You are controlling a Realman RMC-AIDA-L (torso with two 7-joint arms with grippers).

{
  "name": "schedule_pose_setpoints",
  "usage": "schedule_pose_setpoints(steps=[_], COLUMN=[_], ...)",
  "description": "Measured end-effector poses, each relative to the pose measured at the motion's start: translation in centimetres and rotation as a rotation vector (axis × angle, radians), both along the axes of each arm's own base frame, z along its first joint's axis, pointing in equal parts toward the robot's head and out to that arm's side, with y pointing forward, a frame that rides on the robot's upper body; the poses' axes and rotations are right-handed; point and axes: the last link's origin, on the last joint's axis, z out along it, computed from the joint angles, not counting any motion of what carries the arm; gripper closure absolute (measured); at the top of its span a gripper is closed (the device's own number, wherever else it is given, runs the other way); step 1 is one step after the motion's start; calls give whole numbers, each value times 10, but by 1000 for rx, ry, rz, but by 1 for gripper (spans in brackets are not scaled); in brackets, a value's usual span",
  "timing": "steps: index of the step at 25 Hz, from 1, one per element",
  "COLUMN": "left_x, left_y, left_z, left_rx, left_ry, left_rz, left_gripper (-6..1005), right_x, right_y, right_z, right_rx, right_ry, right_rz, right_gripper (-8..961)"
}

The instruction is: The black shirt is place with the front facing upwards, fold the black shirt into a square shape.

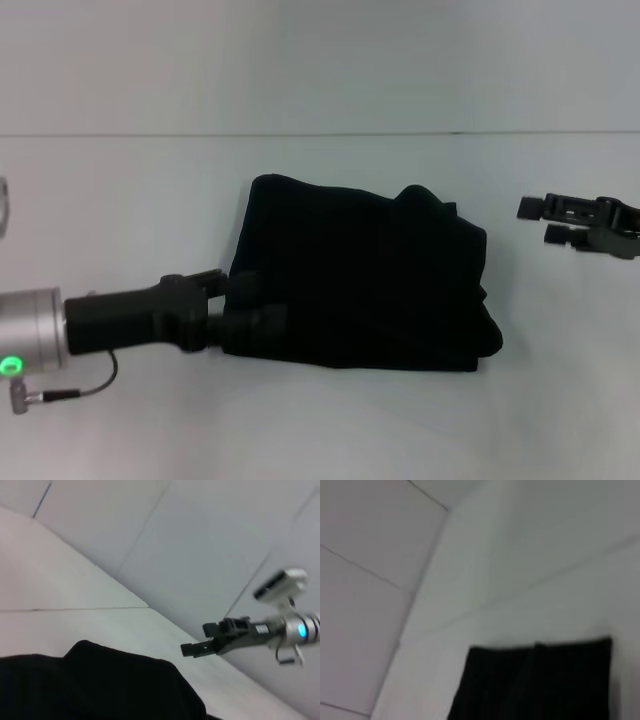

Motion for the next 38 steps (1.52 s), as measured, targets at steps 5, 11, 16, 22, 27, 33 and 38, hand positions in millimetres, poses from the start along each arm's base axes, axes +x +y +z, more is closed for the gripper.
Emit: schedule_pose_setpoints(steps=[5, 11, 16, 22, 27, 33, 38], left_x=[-7, -9, -10, -10, -10, -13, -15], left_y=[-13, -17, -16, -14, -14, -16, -17], left_z=[-7, -14, -13, -10, -8, -5, -5], left_rx=[81, 102, 112, 118, 112, 109, 101], left_ry=[32, 53, 53, 57, 57, 67, 84], left_rz=[-105, -126, -127, -131, -137, -140, -139], left_gripper=[50, 50, 50, 50, 50, 50, 50], right_x=[-18, -29, -34, -37, -41, -41, -43], right_y=[13, 21, 26, 27, 28, 26, 27], right_z=[3, -11, -16, -20, -26, -31, -35], right_rx=[-127, -191, -194, -196, -209, -222, -216], right_ry=[-16, -72, -90, -75, -57, -38, -33], right_rz=[-77, -92, -98, -121, -144, -171, -176], right_gripper=[9, 9, 9, 9, 8, 8, 8])
